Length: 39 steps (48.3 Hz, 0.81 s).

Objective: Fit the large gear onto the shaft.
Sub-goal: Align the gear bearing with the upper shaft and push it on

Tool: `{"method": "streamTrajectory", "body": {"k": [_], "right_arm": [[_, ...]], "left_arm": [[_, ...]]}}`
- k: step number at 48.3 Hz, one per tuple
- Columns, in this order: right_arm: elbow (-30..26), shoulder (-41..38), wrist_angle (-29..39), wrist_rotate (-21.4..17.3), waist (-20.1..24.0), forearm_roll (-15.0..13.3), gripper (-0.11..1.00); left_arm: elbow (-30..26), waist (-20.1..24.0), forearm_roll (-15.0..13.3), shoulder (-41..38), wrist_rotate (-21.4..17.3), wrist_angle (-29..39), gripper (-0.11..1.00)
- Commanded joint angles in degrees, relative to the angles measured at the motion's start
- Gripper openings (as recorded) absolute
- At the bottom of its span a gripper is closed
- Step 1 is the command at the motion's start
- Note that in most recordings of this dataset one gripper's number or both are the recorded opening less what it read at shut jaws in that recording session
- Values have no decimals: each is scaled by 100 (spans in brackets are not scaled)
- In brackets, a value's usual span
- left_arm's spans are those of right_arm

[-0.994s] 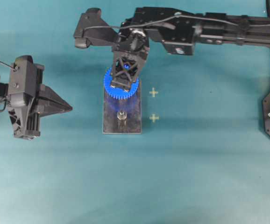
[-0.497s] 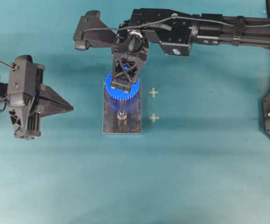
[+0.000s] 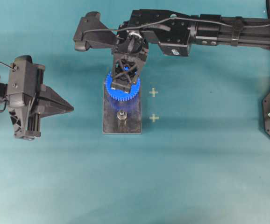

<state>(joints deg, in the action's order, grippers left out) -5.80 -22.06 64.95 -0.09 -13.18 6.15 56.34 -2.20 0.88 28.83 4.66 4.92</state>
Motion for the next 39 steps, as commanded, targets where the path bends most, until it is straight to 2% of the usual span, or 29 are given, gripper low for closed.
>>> {"method": "streamTrajectory", "body": {"k": [1, 8, 12, 15, 39], "right_arm": [[-132, 105, 0, 18, 9, 26, 48], [-141, 97, 9, -35, 18, 26, 50], [-149, 88, 0, -35, 26, 26, 66], [-149, 79, 0, -35, 26, 18, 73], [-396, -62, 53, -9, 281, 18, 72]], "left_arm": [[-53, -18, 18, 26, 9, -44, 0], [-53, -9, 18, 26, 9, -35, 0], [-62, -9, 18, 18, 9, -44, 0], [-62, -18, 18, 18, 9, -44, 0], [-53, -18, 18, 18, 9, -44, 0]]}}
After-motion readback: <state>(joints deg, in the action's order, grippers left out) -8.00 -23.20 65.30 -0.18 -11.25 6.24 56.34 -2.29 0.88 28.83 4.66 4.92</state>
